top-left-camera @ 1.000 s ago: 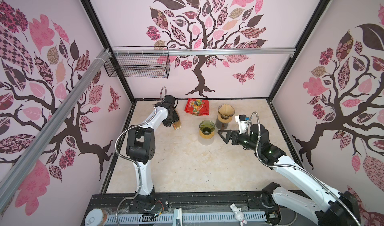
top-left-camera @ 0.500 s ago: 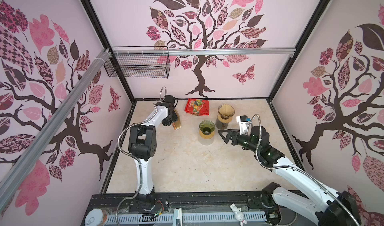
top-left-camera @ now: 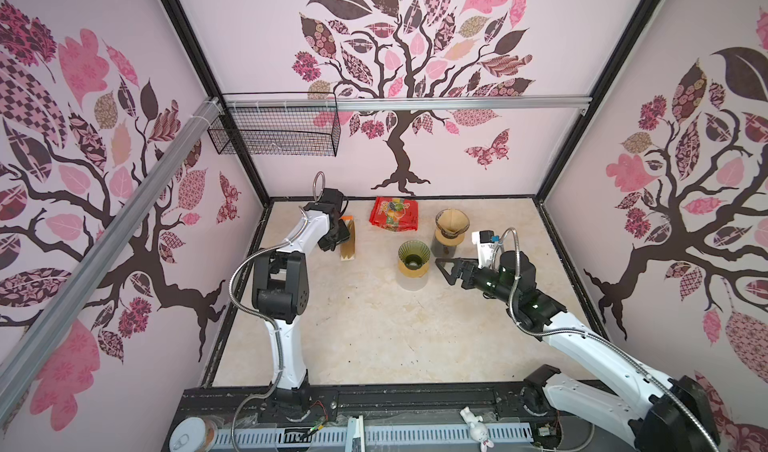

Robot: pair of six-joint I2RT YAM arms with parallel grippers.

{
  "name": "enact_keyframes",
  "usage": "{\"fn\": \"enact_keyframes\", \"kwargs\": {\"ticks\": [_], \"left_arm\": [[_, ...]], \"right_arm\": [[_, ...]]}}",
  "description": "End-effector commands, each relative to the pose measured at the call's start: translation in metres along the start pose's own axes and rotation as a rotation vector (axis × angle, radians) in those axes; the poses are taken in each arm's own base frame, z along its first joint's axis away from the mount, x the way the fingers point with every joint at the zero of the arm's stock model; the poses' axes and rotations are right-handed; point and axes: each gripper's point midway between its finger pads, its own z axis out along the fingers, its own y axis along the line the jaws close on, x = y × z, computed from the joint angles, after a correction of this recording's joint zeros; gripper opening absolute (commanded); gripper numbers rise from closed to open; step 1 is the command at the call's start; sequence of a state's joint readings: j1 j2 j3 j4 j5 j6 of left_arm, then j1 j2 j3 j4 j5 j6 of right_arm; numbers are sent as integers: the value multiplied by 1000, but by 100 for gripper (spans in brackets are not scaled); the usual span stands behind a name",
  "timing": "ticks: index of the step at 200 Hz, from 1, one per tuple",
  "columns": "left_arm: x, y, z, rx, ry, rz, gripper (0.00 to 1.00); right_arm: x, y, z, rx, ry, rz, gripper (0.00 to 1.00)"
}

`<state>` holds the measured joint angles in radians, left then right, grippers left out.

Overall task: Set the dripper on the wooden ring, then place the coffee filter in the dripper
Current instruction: 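Lower the left gripper into the box and pinch the front brown filter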

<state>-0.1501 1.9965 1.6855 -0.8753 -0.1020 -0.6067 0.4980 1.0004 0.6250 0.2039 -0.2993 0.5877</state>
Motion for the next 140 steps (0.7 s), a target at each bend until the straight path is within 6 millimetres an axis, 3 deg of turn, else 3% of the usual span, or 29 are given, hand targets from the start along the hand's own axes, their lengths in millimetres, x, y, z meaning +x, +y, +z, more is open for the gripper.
{"fn": "enact_keyframes", "kwargs": {"ticks": [1,23,41,60,140], "left_arm": [[-11,-3,-51,82,-102,22,50],[-23,-10,-78,142,-187,71,47],[-30,-19,-87,170,-200,123,39],[-33,-27,-83,177,-173,166,29],[-43,-43,-49,148,-113,272,20]], "right_arm": [[-6,3,0,-4,-21,-4,100],[-6,6,-1,-20,-26,-4,100],[-5,7,1,-27,-22,-2,100],[-3,6,2,-33,-17,0,100],[-1,5,5,-34,-9,-1,100]]}}
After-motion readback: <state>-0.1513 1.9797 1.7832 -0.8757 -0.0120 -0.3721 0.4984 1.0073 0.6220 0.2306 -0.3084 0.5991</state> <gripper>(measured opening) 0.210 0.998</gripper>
